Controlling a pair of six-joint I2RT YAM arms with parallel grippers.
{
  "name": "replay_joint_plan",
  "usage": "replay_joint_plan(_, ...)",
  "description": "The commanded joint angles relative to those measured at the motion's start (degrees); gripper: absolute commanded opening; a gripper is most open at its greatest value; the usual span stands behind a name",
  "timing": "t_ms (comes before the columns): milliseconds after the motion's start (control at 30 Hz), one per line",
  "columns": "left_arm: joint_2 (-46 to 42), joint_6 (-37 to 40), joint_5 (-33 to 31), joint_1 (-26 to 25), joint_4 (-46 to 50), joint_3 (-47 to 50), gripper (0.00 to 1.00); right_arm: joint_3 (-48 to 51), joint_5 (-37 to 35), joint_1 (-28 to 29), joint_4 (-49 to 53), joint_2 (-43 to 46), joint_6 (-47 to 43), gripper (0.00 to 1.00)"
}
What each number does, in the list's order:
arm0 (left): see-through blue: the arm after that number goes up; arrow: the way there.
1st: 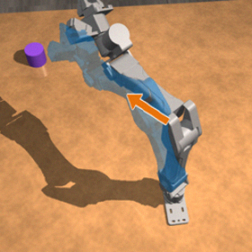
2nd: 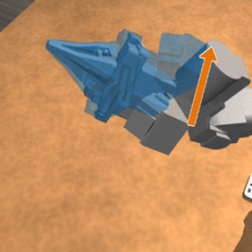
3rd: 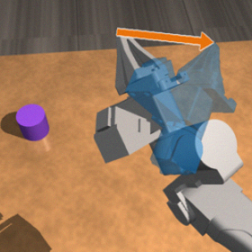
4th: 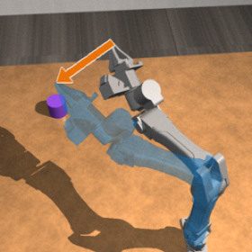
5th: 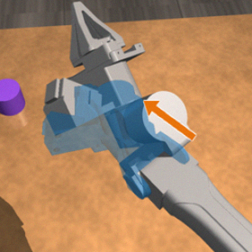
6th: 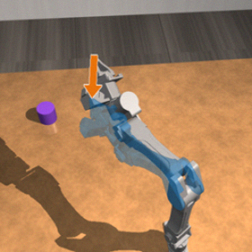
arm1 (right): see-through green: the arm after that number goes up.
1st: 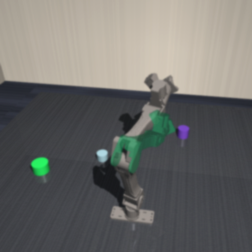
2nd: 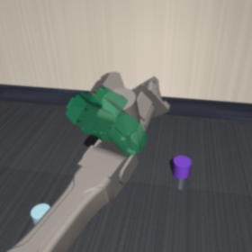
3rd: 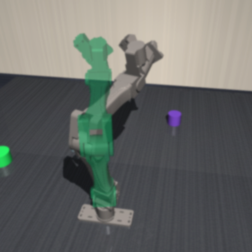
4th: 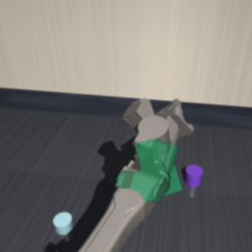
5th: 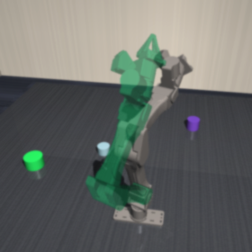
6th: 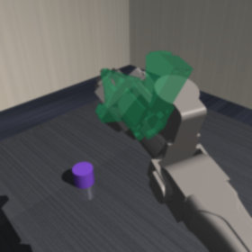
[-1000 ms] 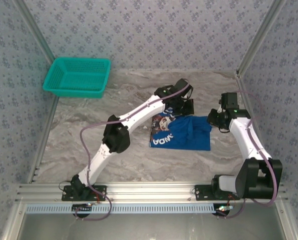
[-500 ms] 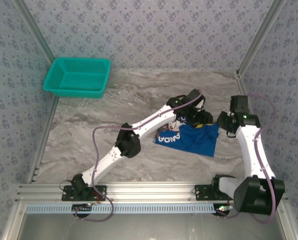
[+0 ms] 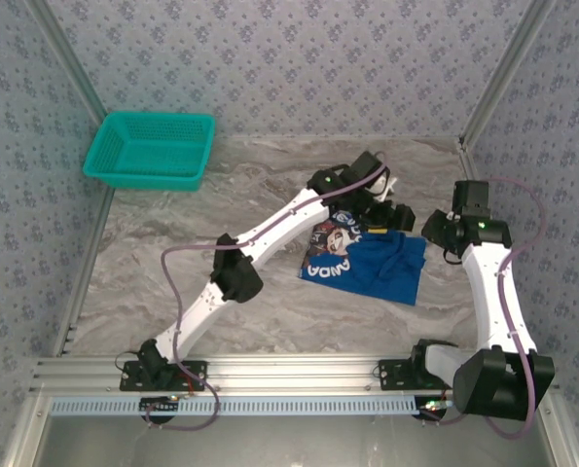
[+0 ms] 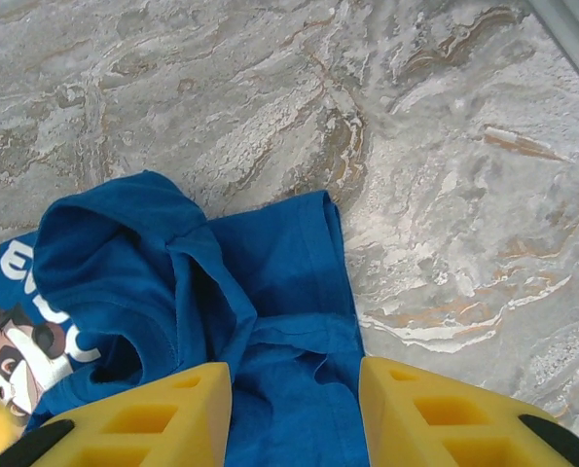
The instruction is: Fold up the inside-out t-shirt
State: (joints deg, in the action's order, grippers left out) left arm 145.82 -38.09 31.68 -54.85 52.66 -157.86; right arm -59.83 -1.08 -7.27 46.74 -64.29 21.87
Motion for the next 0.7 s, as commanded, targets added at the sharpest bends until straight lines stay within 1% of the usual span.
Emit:
replay_joint_plan(0, -4.88, 6.51, -0.74, 0.92, 5.31, 0.31, 0.82, -0.15, 2.96, -0.26, -1.09, -0.41, 0.81, 0.43)
replay_joint_plan(67, -7.60, 10.65, -6.30, 1.43, 8.76, 2.57, 0.82, 0.78, 6.50, 0.54, -2.12, -1.89, 0.63, 0.45)
replay_joint_plan(100, -9.87, 12.59, -9.86, 1.78, 9.14, 6.30, 0.82, 1.17, 7.61, 1.58, -2.65, -2.98, 0.53, 0.46)
replay_joint_plan(133, -12.61, 13.69, -13.58, 2.17, 8.05, 11.95, 0.81, 1.72, 8.16, 2.73, -3.29, -4.12, 0.67, 0.47)
replay_joint_plan(200, -18.62, 13.76, -18.17, 4.03, 2.34, 25.10, 0.81, 3.11, 10.39, 3.17, -5.19, -6.07, 0.93, 0.49)
replay_joint_plan(267, -23.23, 11.93, -18.36, 7.20, -3.05, 35.97, 0.80, 4.28, 11.81, 3.36, -6.78, -7.52, 0.58, 0.50)
replay_joint_plan(333, -25.25, 11.91, -18.04, 10.62, -5.77, 42.60, 0.78, 5.21, 11.97, 4.04, -8.44, -9.29, 0.56, 0.51)
replay_joint_plan(400, -25.05, 13.17, -17.97, 12.63, -6.45, 45.25, 0.77, 5.50, 12.39, 4.68, -9.29, -11.37, 0.11, 0.51)
replay_joint_plan(467, -23.87, 14.89, -17.16, 13.73, -6.98, 45.81, 0.76, 5.54, 12.57, 5.31, -9.60, -13.64, 0.10, 0.51)
replay_joint_plan(533, -21.92, 16.06, -16.30, 13.98, -7.70, 47.55, 0.76, 6.24, 11.54, 5.43, -9.87, -14.70, -0.13, 0.51)
replay_joint_plan(667, -17.48, 17.05, -15.89, 13.47, -8.31, 45.63, 0.73, 7.52, 9.72, 4.12, -9.98, -14.84, -0.61, 0.51)
